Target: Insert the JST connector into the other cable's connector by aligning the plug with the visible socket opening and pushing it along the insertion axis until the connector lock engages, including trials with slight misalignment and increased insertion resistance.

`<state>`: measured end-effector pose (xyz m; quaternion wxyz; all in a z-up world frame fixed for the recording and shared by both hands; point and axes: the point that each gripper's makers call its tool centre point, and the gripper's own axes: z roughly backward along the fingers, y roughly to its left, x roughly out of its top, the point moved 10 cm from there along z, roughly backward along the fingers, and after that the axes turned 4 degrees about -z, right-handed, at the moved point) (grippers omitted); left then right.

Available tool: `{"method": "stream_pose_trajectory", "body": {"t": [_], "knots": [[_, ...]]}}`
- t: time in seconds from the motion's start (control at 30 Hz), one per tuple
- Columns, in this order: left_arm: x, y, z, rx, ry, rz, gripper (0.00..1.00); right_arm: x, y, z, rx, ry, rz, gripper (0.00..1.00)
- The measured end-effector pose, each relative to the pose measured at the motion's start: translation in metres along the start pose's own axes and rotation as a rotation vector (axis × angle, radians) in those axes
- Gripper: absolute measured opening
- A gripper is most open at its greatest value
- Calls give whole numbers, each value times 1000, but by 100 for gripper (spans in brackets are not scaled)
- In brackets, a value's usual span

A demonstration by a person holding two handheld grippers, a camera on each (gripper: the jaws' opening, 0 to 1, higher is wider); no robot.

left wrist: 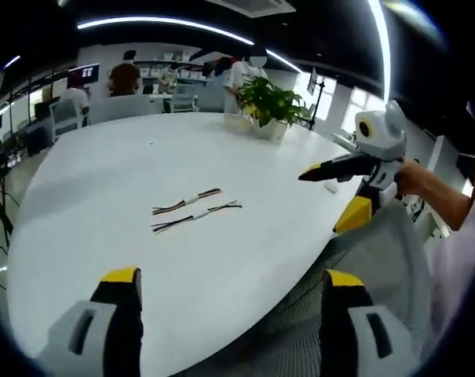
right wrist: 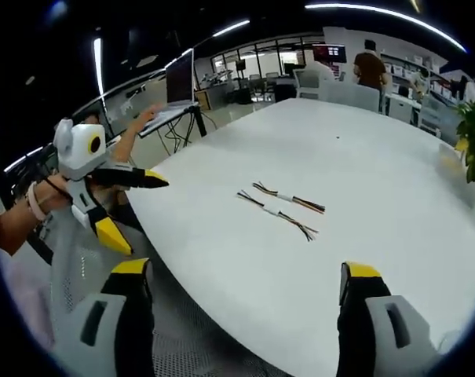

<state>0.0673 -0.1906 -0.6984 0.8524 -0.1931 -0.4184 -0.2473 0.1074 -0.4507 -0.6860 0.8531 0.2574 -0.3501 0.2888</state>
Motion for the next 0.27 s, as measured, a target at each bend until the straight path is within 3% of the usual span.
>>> {"method": "stream_pose_trajectory", "body": {"t": [0.27], "knots": [[-1,-1,0,1,7,-11,93,0,1,1,1,17,17,96]]}}
